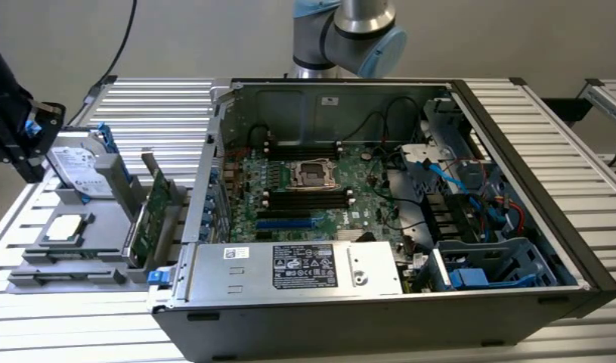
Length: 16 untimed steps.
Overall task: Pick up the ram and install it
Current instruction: 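Pick up the ram and move it above insertion slot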
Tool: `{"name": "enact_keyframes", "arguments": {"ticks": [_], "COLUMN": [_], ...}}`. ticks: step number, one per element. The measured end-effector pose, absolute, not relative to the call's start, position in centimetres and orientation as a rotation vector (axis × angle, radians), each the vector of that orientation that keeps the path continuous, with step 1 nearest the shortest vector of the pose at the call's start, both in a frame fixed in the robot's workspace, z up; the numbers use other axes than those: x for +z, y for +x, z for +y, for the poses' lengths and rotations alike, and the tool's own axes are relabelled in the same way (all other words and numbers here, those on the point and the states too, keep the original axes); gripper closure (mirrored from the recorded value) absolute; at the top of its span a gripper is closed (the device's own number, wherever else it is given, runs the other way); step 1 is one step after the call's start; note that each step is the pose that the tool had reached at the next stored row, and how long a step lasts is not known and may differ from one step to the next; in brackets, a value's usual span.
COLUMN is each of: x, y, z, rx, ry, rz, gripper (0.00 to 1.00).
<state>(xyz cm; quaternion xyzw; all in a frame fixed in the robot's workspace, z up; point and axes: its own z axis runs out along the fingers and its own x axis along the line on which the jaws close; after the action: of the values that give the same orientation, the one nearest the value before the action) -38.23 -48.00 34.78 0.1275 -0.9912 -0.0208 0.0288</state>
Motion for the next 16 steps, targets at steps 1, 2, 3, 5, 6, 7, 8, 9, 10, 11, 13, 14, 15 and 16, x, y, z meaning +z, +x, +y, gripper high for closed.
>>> {"name": "enact_keyframes", "arguments": {"ticks": [1,2,3,5,6,7,8,9,10,11,13,14,15,16], "x": [34.73,34.68,34.65,34.58,34.55,34.53,34.50,34.47,34.45,34.42,34.37,34.34,34.31,34.29], "y": [-38.23,-38.23,-38.23,-38.23,-38.23,-38.23,-38.23,-38.23,-38.22,-38.23,-38.23,-38.23,-38.23,-38.23], "z": [-48.00,-48.00,-48.00,-48.00,-48.00,-48.00,-48.00,-48.00,-48.01,-48.01,-48.00,-48.00,-48.01,-48.00], "rx": [-0.064,-0.064,-0.064,-0.065,-0.065,-0.066,-0.066,-0.066,-0.065,-0.065,-0.064,-0.063,-0.063,-0.062], "ry": [0.422,0.448,0.476,0.531,0.560,0.587,0.614,0.641,0.668,0.695,0.752,0.777,0.804,0.831], "rz": [-3.054,-3.050,-3.045,-3.036,-3.030,-3.025,-3.019,-3.013,-3.007,-3.001,-2.987,-2.980,-2.972,-2.964], "gripper": [0.89,0.89,0.89,0.89,0.89,0.89,0.89,0.89,0.89,0.89,0.89,0.89,0.89,0.89]}}
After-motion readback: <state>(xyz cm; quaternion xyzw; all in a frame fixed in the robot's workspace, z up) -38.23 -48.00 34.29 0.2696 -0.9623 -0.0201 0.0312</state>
